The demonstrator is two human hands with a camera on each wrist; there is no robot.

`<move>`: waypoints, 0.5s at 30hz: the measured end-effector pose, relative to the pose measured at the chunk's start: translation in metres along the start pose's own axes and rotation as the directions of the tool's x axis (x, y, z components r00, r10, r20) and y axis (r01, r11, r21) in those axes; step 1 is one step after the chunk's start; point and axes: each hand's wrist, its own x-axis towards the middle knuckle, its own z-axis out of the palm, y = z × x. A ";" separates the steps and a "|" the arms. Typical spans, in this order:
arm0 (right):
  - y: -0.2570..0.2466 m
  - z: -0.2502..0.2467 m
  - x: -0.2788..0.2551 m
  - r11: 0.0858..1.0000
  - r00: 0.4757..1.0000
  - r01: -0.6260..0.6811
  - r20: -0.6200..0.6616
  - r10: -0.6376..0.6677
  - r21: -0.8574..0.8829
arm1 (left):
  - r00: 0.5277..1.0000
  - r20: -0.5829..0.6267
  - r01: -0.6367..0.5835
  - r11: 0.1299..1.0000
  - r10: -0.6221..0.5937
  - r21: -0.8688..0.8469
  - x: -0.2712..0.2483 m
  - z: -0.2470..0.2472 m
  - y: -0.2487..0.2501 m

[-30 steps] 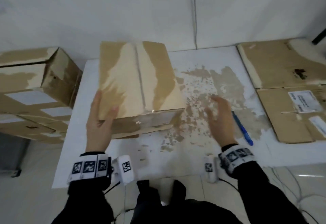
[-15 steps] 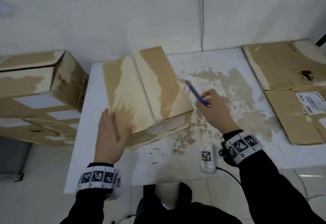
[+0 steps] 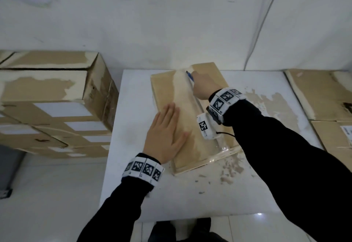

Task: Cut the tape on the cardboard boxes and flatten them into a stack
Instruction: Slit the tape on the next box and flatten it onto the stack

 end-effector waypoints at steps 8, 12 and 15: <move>-0.019 -0.001 0.017 0.993 0.998 -0.041 -0.051 0.035 -0.109 | 0.999 -0.042 -0.034 0.997 0.031 -0.070 -0.001 0.005 -0.003; -0.017 -0.006 0.011 0.977 0.996 -0.024 -0.089 0.005 -0.212 | 0.999 -0.052 -0.012 0.996 0.008 -0.086 0.000 0.005 -0.001; -0.015 -0.001 0.007 0.983 0.997 -0.054 -0.071 0.042 -0.176 | 1.000 -0.026 -0.012 0.998 0.010 -0.069 0.000 0.004 0.000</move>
